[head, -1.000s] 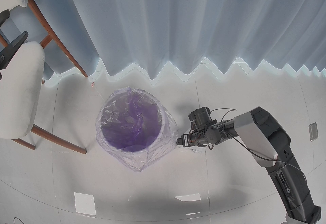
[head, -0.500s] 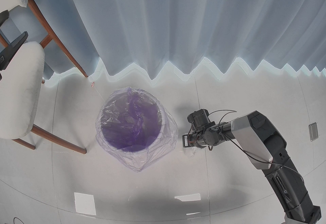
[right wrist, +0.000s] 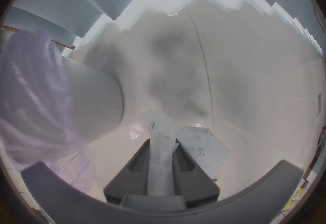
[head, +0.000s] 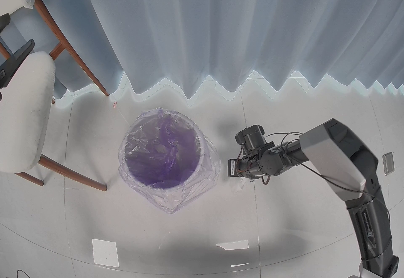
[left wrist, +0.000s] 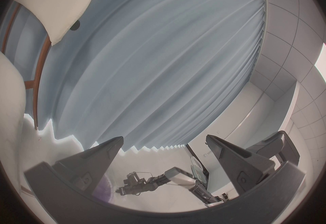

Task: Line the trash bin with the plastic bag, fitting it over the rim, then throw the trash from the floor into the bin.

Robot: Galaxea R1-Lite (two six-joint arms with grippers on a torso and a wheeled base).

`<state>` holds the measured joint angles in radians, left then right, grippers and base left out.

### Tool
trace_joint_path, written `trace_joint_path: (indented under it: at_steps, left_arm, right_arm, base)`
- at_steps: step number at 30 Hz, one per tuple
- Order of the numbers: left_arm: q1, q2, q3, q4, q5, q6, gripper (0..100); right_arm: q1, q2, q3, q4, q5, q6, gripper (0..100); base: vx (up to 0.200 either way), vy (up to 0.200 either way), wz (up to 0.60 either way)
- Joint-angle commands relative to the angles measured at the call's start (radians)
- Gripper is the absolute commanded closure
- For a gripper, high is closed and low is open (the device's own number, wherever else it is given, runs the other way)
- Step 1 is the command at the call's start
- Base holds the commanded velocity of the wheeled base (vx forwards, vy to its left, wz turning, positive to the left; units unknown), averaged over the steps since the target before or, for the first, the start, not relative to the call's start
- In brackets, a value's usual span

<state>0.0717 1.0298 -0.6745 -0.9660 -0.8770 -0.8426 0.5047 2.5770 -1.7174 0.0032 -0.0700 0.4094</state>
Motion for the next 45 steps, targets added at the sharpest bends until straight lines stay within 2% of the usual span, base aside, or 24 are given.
trace_joint_path:
  at_steps: [1, 6, 10, 14, 18, 29, 32, 33, 38, 41, 45]
  left_arm:
    - [0.019, 0.007, 0.053, 0.0, -0.099, 0.008, 0]
    - [0.03, -0.005, 0.105, 0.0, -0.114, 0.01, 0]
    - [0.022, -0.019, 0.113, 0.0, -0.117, 0.01, 0]
    - [0.011, -0.025, 0.111, 0.0, -0.114, 0.01, 0]
    - [0.007, -0.034, 0.111, 0.0, -0.112, 0.007, 0]
    - [0.0, -0.054, 0.116, 0.001, -0.117, 0.0, 0]
    - [-0.003, -0.056, 0.116, 0.001, -0.117, 0.0, 0]
    - [-0.003, -0.063, 0.115, 0.007, -0.119, -0.001, 0]
    - [-0.01, -0.068, 0.115, 0.01, -0.117, 0.0, 0]
    - [-0.016, -0.068, 0.116, 0.009, -0.117, 0.005, 0]
    - [-0.016, -0.068, 0.115, 0.007, -0.117, 0.007, 0]
  right_arm:
    - [0.026, -0.466, 0.509, -0.233, 0.03, 0.014, 100]
    - [0.081, -0.661, 0.714, -0.396, 0.03, -0.007, 100]
    - [0.16, -0.758, 0.848, -0.626, 0.084, -0.017, 100]
    - [0.225, -0.727, 0.932, -0.878, 0.107, -0.023, 100]
    - [0.245, -0.643, 0.929, -1.017, 0.102, -0.052, 100]
    - [0.219, -0.56, 0.878, -1.074, 0.098, -0.075, 100]
    - [0.189, -0.531, 0.88, -1.08, 0.098, -0.124, 100]
    - [0.16, -0.495, 0.875, -1.092, 0.098, -0.165, 100]
    - [0.141, -0.429, 0.877, -1.178, 0.093, -0.211, 100]
    - [0.081, -0.37, 0.858, -1.21, 0.072, -0.288, 100]
    - [0.06, -0.319, 0.845, -1.295, 0.072, -0.279, 100]
  base:
    - [0.0, 0.0, 0.0]
    - [0.0, 0.0, 0.0]
    - [0.0, 0.2, 0.0]
    - [0.0, 0.2, 0.0]
    - [0.0, 0.2, 0.0]
    - [0.0, 0.2, 0.0]
    - [0.0, 0.2, 0.0]
    - [0.0, 0.2, 0.0]
    - [0.0, 0.2, 0.0]
    - [0.0, 0.2, 0.0]
    - [0.0, 0.2, 0.0]
